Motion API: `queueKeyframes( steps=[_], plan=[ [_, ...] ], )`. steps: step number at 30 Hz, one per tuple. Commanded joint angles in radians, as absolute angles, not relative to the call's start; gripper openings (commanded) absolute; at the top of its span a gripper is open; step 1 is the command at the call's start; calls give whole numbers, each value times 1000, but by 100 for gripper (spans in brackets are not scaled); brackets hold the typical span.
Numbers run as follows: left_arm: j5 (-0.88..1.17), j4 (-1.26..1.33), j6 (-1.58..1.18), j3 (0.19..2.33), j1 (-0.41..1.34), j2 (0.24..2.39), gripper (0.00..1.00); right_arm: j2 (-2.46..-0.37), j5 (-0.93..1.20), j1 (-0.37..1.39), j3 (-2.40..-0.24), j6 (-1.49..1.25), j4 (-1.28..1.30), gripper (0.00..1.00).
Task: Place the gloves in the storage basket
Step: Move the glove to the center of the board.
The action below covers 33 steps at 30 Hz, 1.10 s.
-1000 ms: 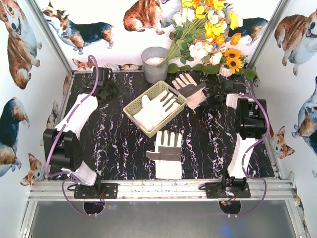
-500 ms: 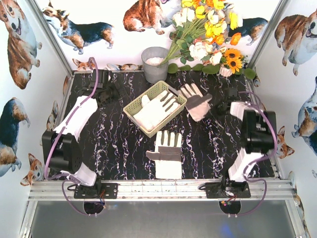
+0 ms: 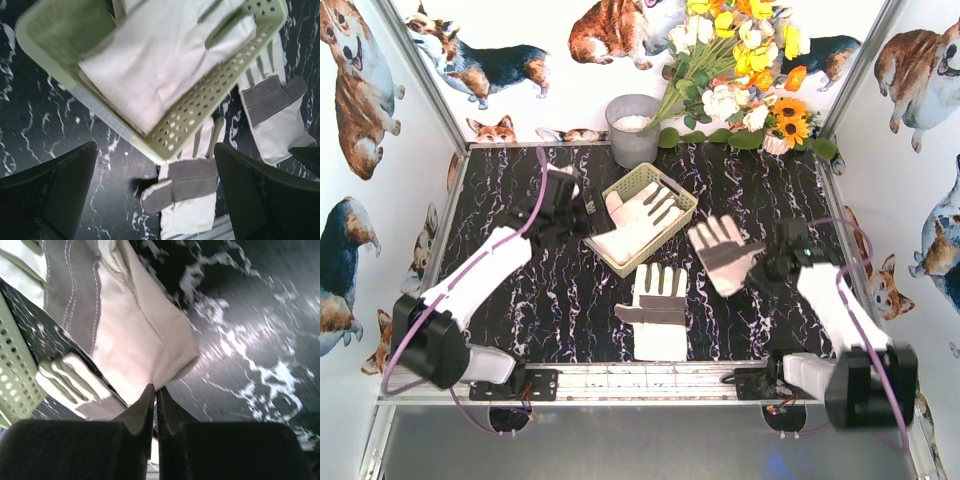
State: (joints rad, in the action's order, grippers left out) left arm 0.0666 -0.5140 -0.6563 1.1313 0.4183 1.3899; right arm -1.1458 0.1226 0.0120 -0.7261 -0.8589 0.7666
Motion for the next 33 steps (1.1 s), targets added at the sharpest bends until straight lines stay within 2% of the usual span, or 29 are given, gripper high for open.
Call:
queueKeyframes(
  steps=[1,3,4,5,7,8,10,16,23,28,33],
  plan=[
    [18,-477,-734,1057,479,1291,95,-970,90,23,-664,-867,924,0],
    [6,-483,-759,1029,506,1255,94,-903,129,26,-633,-857,955,0],
    [-2,-490,-767,1020,520,1238,95,-874,148,31,-617,-859,969,4],
    [-10,-497,-774,1013,533,1218,95,-853,168,36,-604,-863,978,17],
    [-19,-509,-782,1002,555,1196,95,-827,212,39,-592,-857,993,34],
    [-18,-515,-784,1000,561,1190,95,-819,234,42,-600,-844,997,41],
    [-14,-527,-782,1004,569,1187,95,-817,269,53,-633,-796,1003,48],
    [-22,-545,-766,1041,587,1205,95,-916,306,117,-723,-641,917,49],
    [-13,-544,-758,1057,592,1216,95,-1266,344,126,-855,-510,671,45],
    [-1,-551,-742,1067,594,1223,95,-1494,323,121,-985,-460,614,42],
    [13,-540,-723,1068,608,1232,95,-1626,277,120,-1003,-476,622,35]
  ],
)
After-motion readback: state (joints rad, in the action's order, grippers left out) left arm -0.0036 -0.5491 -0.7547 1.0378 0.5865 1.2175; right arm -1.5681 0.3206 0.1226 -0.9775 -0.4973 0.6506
